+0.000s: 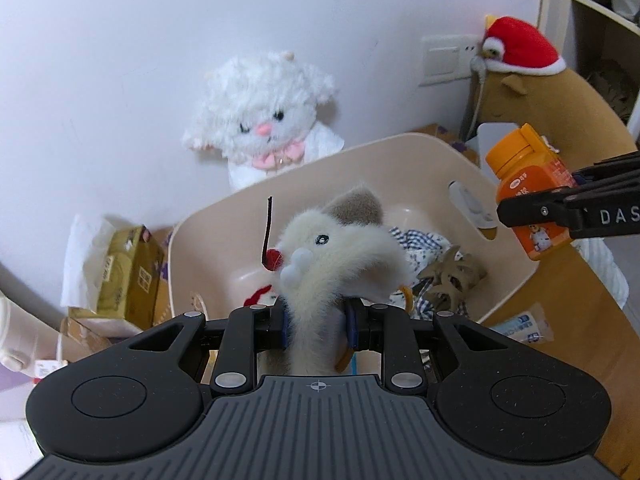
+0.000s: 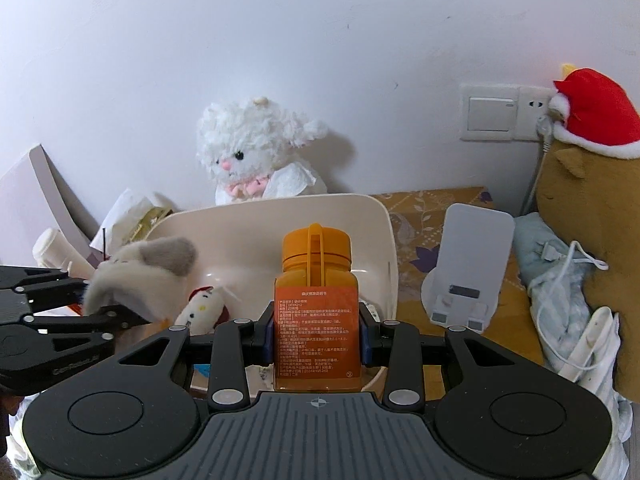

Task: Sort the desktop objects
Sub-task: 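Lift both items over the basket and open both grippers to drop them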

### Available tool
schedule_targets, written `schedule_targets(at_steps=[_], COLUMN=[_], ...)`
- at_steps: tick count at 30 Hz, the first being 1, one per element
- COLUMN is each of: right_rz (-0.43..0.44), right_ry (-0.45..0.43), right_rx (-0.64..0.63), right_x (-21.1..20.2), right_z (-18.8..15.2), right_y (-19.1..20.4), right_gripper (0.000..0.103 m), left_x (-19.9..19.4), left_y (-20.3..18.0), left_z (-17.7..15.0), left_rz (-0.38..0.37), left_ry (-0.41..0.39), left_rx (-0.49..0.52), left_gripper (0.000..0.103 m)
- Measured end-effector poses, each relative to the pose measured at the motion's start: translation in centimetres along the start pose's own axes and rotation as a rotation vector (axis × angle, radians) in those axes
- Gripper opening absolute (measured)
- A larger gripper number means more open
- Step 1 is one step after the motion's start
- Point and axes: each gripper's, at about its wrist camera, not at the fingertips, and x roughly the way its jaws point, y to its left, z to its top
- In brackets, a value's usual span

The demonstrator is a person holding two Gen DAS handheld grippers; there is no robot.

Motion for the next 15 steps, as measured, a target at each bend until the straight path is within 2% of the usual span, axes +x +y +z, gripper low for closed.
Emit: schedule_targets(at_steps=[3,4,8,12,15], right_rz=[-0.012,-0.016,-0.013,-0.013,-0.012], right_ry=[0.019,0.025,0.068,0.096,0.110], right_rx=[-0.030,-0.040,-0.064,-0.069,-0.042], right_x=[1.1,1.5,3.3,4.8,5.5], right_z=[0.2,0.3,0.3,0.1,-0.2], right_y=[0.1,0.1,0.2,0.6,0.6], right_gripper=[0.035,0.035,0.035,0.035,0.035], left_x=[1.2,1.7,3.6,5.4,6.1], left_y=[0.3,0.4,0.4,0.1,0.1], left_z=[0.1,0.0,-0.3,-1.6,-2.3], left_rz=[0.002,0.025,0.046,0.061,0.076], left_ry=[0.028,0.077,0.138,0.211,0.233], left_rx=[-0.025,-0.043,-0.050,-0.049,-0.051], left_gripper=[0.025,0.025,0.025,0.026,0.027])
